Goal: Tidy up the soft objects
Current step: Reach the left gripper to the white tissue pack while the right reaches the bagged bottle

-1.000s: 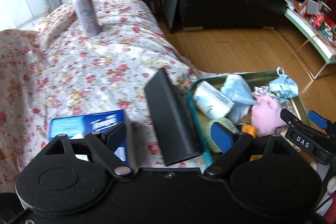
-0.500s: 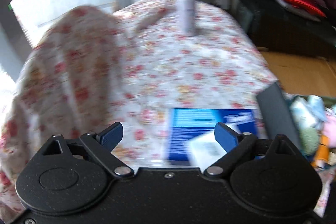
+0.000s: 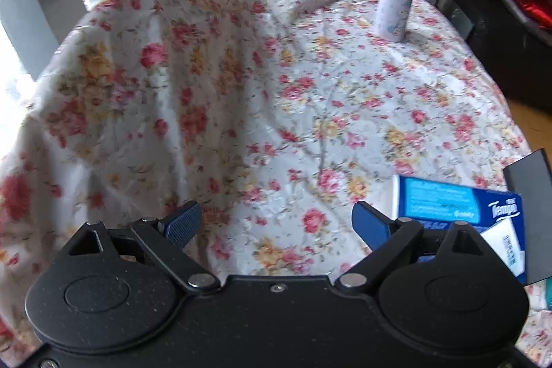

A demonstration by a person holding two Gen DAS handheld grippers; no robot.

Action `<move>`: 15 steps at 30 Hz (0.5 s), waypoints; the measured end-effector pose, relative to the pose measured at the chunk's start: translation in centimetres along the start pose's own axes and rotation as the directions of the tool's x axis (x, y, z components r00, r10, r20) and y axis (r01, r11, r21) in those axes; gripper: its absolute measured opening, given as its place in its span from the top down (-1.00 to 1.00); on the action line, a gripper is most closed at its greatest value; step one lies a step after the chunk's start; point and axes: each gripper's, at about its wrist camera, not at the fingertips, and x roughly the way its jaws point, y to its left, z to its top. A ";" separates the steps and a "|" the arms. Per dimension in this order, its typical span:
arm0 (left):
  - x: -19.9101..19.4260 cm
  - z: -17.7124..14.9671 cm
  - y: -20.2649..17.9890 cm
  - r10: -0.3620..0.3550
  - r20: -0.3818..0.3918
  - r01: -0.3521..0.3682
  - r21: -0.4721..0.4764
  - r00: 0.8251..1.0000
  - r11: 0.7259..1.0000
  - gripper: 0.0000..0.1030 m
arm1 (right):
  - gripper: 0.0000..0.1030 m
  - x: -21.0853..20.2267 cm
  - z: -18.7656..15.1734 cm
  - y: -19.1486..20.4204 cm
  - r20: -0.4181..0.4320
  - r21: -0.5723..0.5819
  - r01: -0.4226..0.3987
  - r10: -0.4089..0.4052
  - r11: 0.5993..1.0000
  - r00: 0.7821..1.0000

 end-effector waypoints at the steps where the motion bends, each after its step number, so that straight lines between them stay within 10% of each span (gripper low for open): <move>1: 0.2 0.2 0.1 -0.005 0.008 0.005 0.003 1.000 1.000 -0.76 | -0.98 -0.2 0.0 0.2 0.005 0.000 0.010 -0.010 1.000 1.000; 5: 0.7 0.8 0.0 -0.034 0.042 0.034 0.009 0.999 0.999 -0.76 | -0.98 -2.3 -0.1 1.7 0.039 0.014 0.053 -0.054 0.998 0.998; 10: 1.5 0.9 -0.2 -0.086 0.021 0.086 0.005 0.996 0.996 -0.76 | -0.98 -6.2 -0.3 6.8 0.027 -0.003 -0.111 0.111 0.994 0.994; 15: 1.1 0.4 -0.6 -0.069 0.053 0.068 0.021 0.996 0.997 -0.76 | -0.98 -8.9 -1.0 14.4 -0.097 -0.051 -0.411 0.405 0.910 0.909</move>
